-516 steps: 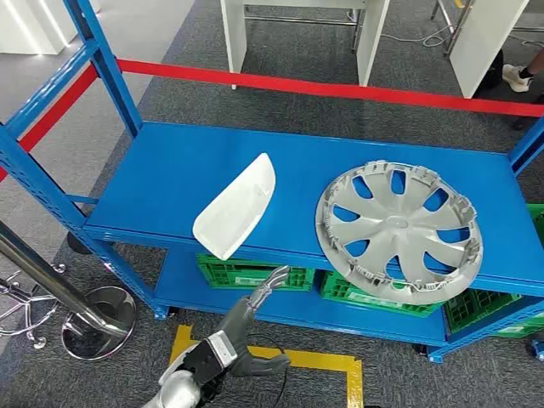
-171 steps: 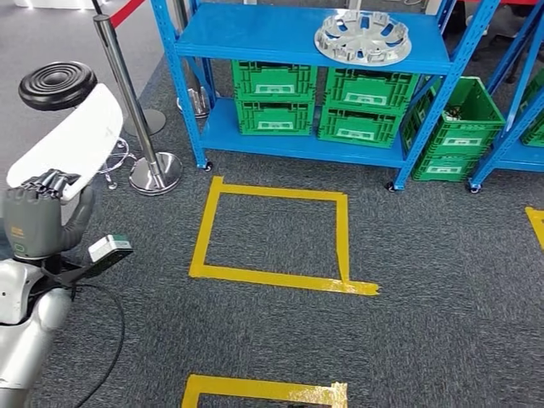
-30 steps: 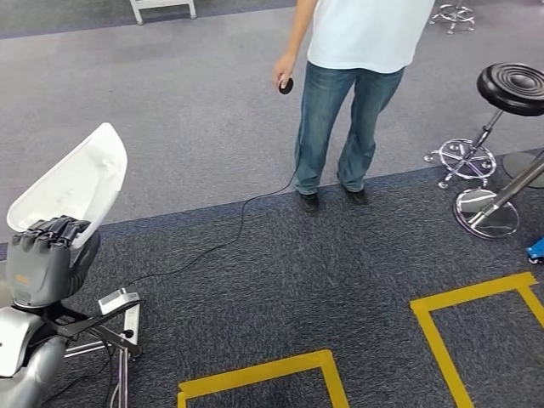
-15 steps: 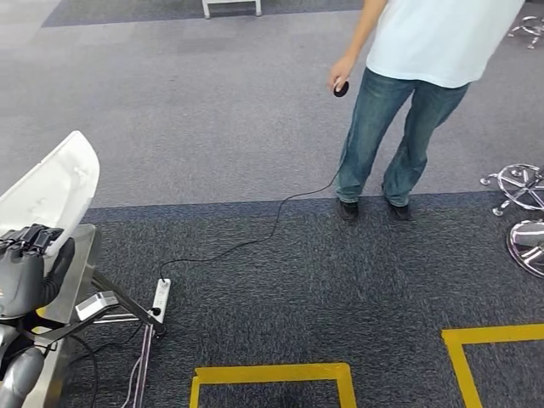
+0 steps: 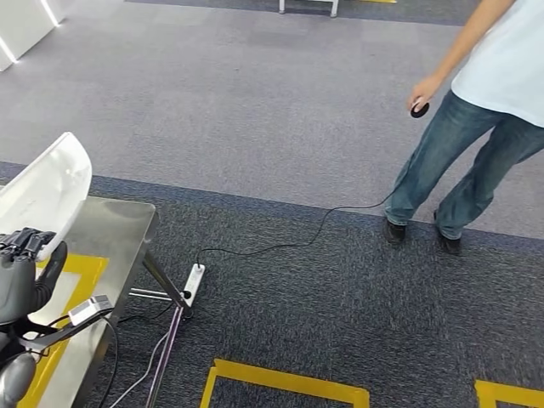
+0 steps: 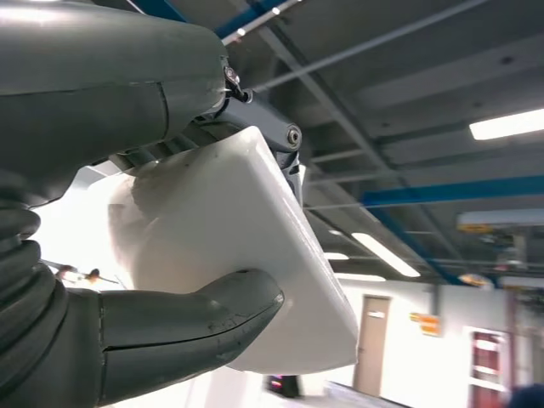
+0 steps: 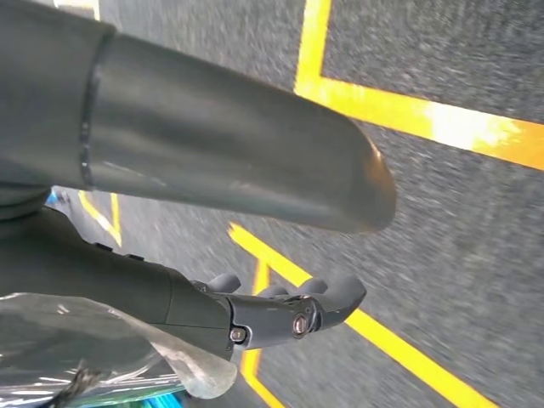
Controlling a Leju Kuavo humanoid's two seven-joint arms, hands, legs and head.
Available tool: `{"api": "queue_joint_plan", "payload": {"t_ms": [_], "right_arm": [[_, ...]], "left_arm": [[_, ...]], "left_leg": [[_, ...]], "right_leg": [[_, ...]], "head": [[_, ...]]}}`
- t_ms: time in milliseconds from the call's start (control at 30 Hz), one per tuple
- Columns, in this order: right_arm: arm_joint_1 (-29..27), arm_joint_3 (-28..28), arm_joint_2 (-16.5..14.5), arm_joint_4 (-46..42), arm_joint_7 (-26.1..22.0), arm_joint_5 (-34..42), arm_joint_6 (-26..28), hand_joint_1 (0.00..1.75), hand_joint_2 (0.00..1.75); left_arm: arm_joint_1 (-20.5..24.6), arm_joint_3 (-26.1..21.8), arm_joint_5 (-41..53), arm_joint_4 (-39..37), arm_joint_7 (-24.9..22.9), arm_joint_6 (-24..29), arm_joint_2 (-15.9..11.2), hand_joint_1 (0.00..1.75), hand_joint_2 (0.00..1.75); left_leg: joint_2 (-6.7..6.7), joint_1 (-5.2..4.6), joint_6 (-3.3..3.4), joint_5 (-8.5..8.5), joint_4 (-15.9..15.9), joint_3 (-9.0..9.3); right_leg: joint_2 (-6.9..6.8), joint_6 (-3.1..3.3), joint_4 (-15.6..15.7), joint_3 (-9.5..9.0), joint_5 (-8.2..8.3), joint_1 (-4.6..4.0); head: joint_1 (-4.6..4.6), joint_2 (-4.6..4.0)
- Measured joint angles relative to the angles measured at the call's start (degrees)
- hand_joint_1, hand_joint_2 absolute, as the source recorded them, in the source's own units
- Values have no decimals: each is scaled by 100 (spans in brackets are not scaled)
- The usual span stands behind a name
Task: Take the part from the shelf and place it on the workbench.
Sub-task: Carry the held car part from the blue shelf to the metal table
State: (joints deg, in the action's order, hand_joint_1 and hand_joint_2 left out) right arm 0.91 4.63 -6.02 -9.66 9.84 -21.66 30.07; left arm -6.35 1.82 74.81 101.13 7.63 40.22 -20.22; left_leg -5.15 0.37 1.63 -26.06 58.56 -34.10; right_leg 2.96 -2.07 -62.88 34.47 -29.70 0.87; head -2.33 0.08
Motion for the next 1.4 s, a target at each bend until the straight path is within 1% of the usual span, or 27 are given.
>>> {"api": "queue_joint_plan", "payload": {"t_ms": [33,67,133,167,233,267,300,367,400,467,533,600,667,733,800,867,900,933,967,1033,1100,1167,1200,1233,1300,1367,1400], "right_arm": [[-2,25,1,2,10,-27,-2,0,0],[-2,48,2,4,16,-45,-2,0,0],[1,88,-6,6,21,-65,-1,0,0],[2,101,-16,6,20,-71,0,0,0],[-6,117,-33,6,12,-83,-1,0,0],[-8,121,-36,6,8,-88,-2,0,0],[-10,121,-37,6,5,-90,-4,0,0],[-11,121,-39,6,3,-77,-11,0,0],[-10,121,-40,6,1,-65,-14,0,0],[-7,120,-49,6,-4,-34,-16,0,0],[-5,119,-65,6,-2,-9,-10,0,0],[-1,118,-81,6,13,7,-7,0,0],[8,118,-93,5,27,14,-7,0,0],[9,117,-98,4,28,29,-7,0,0],[-2,115,-98,4,27,52,-6,0,0],[-22,113,-98,4,27,66,-8,0,0],[-33,112,-98,4,26,68,-8,0,0],[-42,112,-97,4,26,71,-9,0,0],[-48,111,-97,4,26,72,-9,0,0],[-52,110,-96,6,22,69,-8,0,0],[-50,110,-96,9,15,65,-13,0,0],[-42,109,-97,10,13,61,-29,0,0],[-38,107,-97,10,15,57,-40,0,0],[-39,104,-97,10,17,53,-53,0,0],[-40,101,-98,10,25,46,-73,0,0],[-44,100,-100,10,35,45,-81,0,0],[-46,99,-100,10,39,44,-80,0,0]], "left_arm": [[-64,-49,-21,48,-13,1,-10,175,175],[-123,-96,-48,88,-21,1,-28,175,175],[-222,-188,-113,136,-24,1,-85,175,175],[-250,-228,-142,146,-22,0,-117,175,175],[-206,-273,-188,146,-14,0,-178,175,175],[-156,-275,-201,143,-10,-1,-194,175,175],[-103,-266,-209,139,-5,-1,-207,175,175],[-41,-237,-197,116,-4,-4,-207,175,175],[-21,-219,-184,100,-5,-5,-209,175,175],[29,-183,-161,65,-13,-7,-217,175,175],[131,-145,-126,26,-19,-7,-221,175,175],[237,-106,-73,-10,-15,-7,-213,175,175],[277,-80,-41,-35,6,-7,-202,175,175],[318,-64,-20,-48,53,-4,-176,175,175],[364,-48,10,-53,105,-2,-124,175,175],[372,-33,54,-55,144,-3,-66,175,175],[368,-25,72,-55,160,-3,-41,175,175],[365,-19,86,-55,173,-4,-20,175,175],[363,-14,92,-55,184,-4,-2,175,175],[365,-11,90,-55,190,-4,23,175,175],[357,-12,83,-54,196,-2,38,175,175],[328,-17,60,-54,207,-1,44,175,175],[312,-22,41,-54,218,-2,42,175,175],[312,-27,22,-54,236,-2,36,175,175],[337,-31,-1,-54,277,-2,32,175,175],[351,-30,-3,-55,303,-2,45,175,175],[347,-29,-2,-55,309,-2,52,175,175]], "left_leg": [[-68,4,-28,-3,13,-15],[-132,11,-62,2,19,-35],[-272,35,-143,33,7,-70],[-250,36,-177,30,12,-81],[44,17,-239,-124,263,-199],[247,14,-266,-278,546,-329],[380,19,-292,-452,921,-504],[455,38,-323,-639,1490,-763],[469,43,-328,-589,1520,-766],[555,41,-307,-240,957,-450],[832,-19,-238,-25,270,-82],[978,-80,-164,-45,31,15],[852,-71,-99,-33,-7,4],[717,-33,-27,-7,-51,25],[579,-8,19,6,-68,31],[419,-6,30,6,-62,27],[331,-5,30,5,-58,29],[243,-3,26,1,-52,33],[154,2,16,-5,-43,39],[0,11,-28,-25,-8,22],[-136,31,-105,-15,14,-31],[-266,59,-184,13,1,-69],[-220,57,-216,-6,27,-87],[-92,48,-244,-76,142,-140],[277,32,-289,-367,704,-399],[434,41,-319,-636,1400,-735],[456,45,-325,-644,1551,-807]], "right_leg": [[127,17,280,-130,98,12],[212,28,416,-203,108,18],[138,64,474,-266,79,10],[63,92,495,-281,88,14],[-119,165,539,-321,98,26],[-212,193,547,-337,92,19],[-308,216,548,-346,79,9],[-485,232,546,-356,57,-4],[-567,230,544,-364,46,-7],[-714,213,543,-400,18,-14],[-843,172,540,-434,-19,-46],[-972,121,541,-457,-47,-83],[-1069,66,551,-479,-80,-86],[-836,10,360,-403,-231,-67],[-456,-21,-298,-81,-550,-48],[-323,-33,-984,308,-752,-42],[-307,-35,-1073,398,-697,-38],[-293,-33,-937,380,-532,-33],[-244,-27,-596,260,-286,-24],[42,-12,139,-45,45,15],[234,9,447,-201,85,28],[123,54,480,-241,90,22],[47,87,501,-261,98,26],[-35,123,525,-284,105,34],[-208,182,551,-320,97,27],[-384,209,549,-333,72,13],[-471,211,548,-341,58,9]], "head": [[-1,0],[-3,-1],[-4,0],[-8,-1],[-45,-1],[-63,-1],[-78,-1],[-79,-1],[-79,-1],[-80,-1],[-82,-1],[-63,0],[-45,0],[-26,-1],[9,-1],[22,-1],[21,-1],[22,-1],[21,-1],[22,-1],[22,-1],[20,0],[15,-1],[-5,-1],[-38,-1],[-49,-1],[-51,-1]]}}
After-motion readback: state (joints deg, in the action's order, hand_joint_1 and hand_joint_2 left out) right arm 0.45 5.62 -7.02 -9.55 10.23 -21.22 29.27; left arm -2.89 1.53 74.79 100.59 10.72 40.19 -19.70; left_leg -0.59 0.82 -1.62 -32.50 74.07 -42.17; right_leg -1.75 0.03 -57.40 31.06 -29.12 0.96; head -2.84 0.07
